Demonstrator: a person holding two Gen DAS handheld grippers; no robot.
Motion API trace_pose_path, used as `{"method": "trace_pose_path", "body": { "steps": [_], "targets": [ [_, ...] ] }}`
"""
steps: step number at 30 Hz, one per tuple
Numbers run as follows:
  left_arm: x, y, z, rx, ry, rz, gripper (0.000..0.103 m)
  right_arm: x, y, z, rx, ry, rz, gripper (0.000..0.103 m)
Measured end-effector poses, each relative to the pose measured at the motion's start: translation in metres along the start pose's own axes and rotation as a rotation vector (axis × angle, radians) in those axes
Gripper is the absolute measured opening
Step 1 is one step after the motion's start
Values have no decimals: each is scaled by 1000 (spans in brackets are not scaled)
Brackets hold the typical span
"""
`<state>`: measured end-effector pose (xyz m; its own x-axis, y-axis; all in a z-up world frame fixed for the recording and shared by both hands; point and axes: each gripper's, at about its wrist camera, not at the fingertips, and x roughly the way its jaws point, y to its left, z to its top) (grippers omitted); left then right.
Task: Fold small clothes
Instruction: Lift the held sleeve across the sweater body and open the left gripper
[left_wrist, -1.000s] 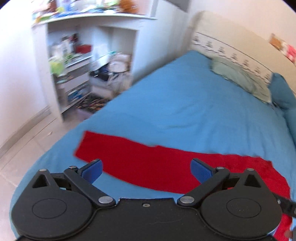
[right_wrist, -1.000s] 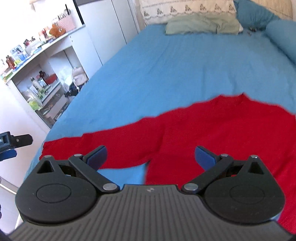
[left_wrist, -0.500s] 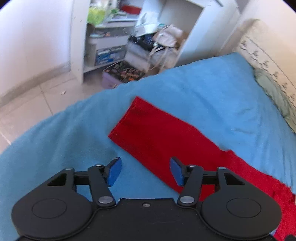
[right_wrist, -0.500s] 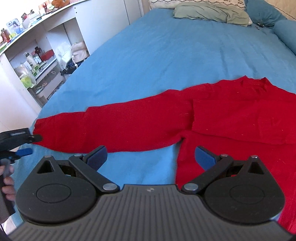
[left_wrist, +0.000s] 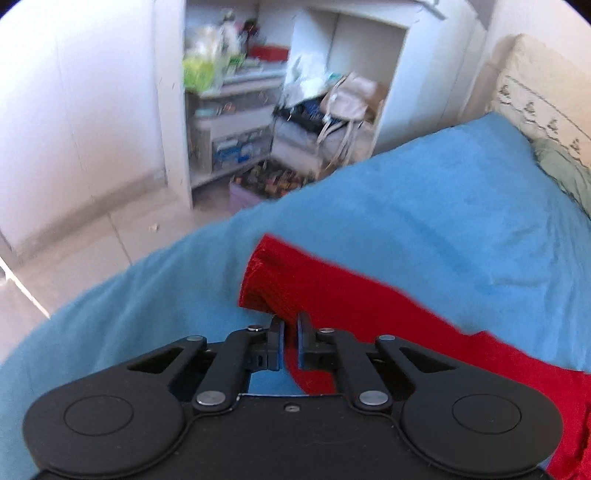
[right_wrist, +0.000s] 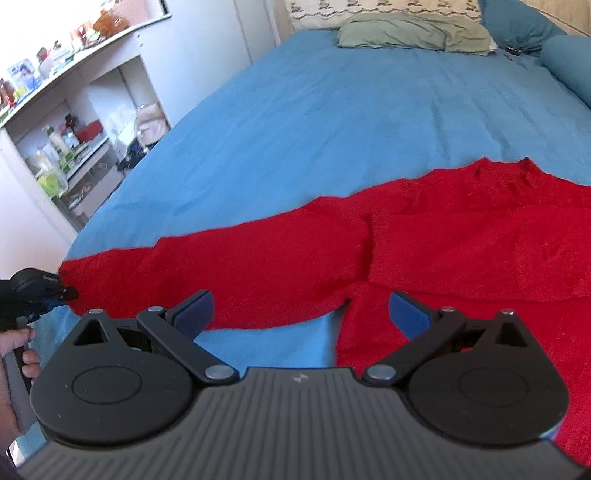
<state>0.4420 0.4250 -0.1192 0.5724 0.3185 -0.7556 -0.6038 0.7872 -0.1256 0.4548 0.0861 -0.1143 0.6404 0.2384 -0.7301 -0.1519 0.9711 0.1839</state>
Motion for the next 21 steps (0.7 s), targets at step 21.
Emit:
{"method": "trace_pose_path", "body": {
  "steps": [21],
  "targets": [
    [-155, -423, -153, 589, -106, -580, 6, -104, -305, 34, 215, -133, -212, 103]
  ]
}}
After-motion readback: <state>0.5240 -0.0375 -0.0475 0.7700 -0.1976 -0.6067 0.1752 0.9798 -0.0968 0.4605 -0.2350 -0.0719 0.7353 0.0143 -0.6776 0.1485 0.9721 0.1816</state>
